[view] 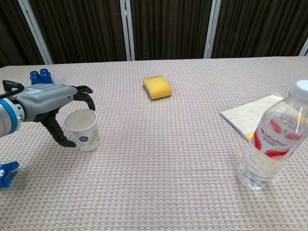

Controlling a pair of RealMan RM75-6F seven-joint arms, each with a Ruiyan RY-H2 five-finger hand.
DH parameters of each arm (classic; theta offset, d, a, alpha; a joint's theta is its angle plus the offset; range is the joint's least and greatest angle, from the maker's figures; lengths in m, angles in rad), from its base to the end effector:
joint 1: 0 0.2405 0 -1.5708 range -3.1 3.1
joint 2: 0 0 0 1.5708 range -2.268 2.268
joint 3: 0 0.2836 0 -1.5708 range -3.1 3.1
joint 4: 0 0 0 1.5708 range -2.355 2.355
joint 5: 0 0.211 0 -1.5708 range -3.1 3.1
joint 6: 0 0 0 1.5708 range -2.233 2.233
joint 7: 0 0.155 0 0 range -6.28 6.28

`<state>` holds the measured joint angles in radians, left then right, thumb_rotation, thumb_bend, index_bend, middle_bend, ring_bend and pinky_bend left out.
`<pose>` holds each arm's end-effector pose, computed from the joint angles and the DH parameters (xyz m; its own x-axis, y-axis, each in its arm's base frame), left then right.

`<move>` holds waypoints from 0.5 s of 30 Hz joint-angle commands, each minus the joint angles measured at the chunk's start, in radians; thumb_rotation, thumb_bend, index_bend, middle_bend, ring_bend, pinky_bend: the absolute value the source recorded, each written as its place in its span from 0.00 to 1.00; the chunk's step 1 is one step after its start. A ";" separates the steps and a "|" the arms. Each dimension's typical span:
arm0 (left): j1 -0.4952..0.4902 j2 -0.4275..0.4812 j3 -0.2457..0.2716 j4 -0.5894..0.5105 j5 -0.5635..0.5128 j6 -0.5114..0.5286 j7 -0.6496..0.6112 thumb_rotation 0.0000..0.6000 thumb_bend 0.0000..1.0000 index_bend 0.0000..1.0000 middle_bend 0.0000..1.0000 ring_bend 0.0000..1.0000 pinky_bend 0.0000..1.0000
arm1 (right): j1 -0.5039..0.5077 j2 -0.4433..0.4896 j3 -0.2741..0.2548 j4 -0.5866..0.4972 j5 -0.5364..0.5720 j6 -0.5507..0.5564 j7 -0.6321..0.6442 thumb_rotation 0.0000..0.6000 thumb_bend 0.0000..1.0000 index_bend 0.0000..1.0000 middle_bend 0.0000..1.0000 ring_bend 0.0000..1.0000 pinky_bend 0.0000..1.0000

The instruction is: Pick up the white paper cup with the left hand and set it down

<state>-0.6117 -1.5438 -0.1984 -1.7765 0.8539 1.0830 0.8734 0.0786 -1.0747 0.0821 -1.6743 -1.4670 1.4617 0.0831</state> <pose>-0.1711 0.3149 -0.0208 0.5662 0.3253 0.7574 0.8231 -0.2722 -0.4984 -0.3305 -0.1980 0.1828 0.2952 0.0042 0.9554 -0.9552 0.0218 0.2951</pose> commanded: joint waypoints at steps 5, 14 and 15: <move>-0.031 -0.027 0.011 0.018 -0.040 0.039 -0.005 1.00 0.14 0.33 0.00 0.00 0.00 | 0.000 0.003 0.003 0.002 0.003 0.001 0.011 1.00 0.06 0.00 0.00 0.00 0.00; 0.045 -0.003 -0.030 -0.014 0.017 0.038 -0.361 1.00 0.14 0.37 0.00 0.00 0.00 | 0.000 0.000 0.000 -0.001 -0.002 0.000 -0.001 1.00 0.06 0.00 0.00 0.00 0.00; 0.055 -0.002 -0.031 -0.006 0.015 0.028 -0.406 1.00 0.14 0.37 0.00 0.00 0.00 | 0.000 -0.001 0.000 -0.001 -0.001 0.000 -0.003 1.00 0.06 0.00 0.00 0.00 0.00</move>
<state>-0.5958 -1.5549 -0.2137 -1.7817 0.8537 1.1298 0.6050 0.0787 -1.0750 0.0822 -1.6750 -1.4687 1.4620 0.0807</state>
